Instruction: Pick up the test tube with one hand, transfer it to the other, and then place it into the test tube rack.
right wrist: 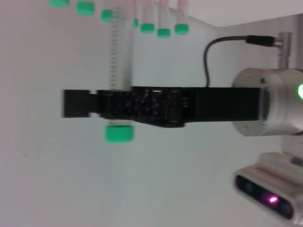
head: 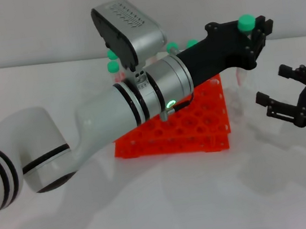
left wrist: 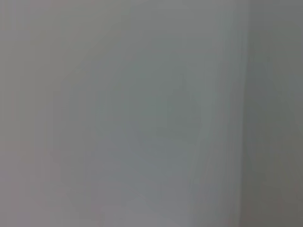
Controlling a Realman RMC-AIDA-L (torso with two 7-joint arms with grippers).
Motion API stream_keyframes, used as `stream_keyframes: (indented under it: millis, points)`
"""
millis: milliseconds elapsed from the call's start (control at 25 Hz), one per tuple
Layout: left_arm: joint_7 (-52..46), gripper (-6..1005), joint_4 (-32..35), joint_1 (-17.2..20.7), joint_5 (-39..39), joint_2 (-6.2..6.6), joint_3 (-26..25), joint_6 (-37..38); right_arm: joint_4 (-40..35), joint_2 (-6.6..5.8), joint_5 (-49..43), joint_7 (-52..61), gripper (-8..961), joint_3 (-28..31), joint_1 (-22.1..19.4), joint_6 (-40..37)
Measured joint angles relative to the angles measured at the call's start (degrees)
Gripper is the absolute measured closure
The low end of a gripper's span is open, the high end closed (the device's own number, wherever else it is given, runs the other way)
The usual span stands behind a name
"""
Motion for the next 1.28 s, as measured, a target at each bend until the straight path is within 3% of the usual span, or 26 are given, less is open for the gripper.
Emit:
stream_keyframes:
  millis: [400,760,1280]
  points:
    - [6.0,908,2.5,2.7,-0.3,-0.09,-1.4,-2.6,-1.3,-0.13,4.8,-0.4,103,0.2,-2.5,4.1]
    - [22.1,908,15.0,11.3,-1.1,-0.66,-5.6,-11.7,-2.3,-0.25,7.0,-0.8,103,1.1,-3.4,8.7]
    - [34.2,908,19.5,15.9,-13.9,-0.85,-4.9,-13.5,-2.4,-0.21,7.1,-1.9,104,3.1,-3.0,10.5]
